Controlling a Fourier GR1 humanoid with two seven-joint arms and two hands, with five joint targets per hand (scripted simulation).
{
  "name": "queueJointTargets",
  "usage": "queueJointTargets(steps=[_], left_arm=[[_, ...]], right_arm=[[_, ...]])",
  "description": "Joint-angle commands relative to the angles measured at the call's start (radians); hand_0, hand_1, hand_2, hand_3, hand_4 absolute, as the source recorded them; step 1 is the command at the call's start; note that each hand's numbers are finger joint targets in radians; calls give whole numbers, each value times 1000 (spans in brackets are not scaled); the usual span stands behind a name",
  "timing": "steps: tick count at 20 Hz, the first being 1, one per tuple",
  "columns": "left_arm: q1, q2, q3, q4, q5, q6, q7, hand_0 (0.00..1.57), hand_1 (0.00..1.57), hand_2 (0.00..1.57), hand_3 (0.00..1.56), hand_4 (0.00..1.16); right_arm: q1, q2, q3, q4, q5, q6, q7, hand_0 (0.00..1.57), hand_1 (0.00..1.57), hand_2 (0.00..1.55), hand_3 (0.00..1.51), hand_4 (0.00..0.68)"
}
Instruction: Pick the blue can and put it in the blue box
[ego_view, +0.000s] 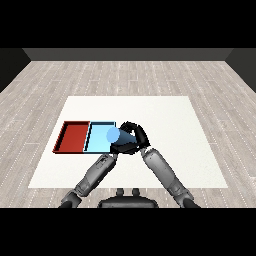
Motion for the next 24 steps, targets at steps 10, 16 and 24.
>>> queueJointTargets(steps=[10,16,24], left_arm=[[-60,-1,-66,3,33,199,-9,1571,1571,1561,1476,1137],[1,-1,10,1,-14,110,-50,1571,1571,1571,1488,1128],[-6,-1,1,111,6,121,-172,1571,1571,1571,1490,1132]], right_arm=[[56,2,27,-38,-87,-51,9,1434,1434,1380,1296,377],[27,2,-14,-7,-58,14,-1,0,0,0,0,0],[-6,1,-63,12,-53,75,-15,0,0,0,0,0]])
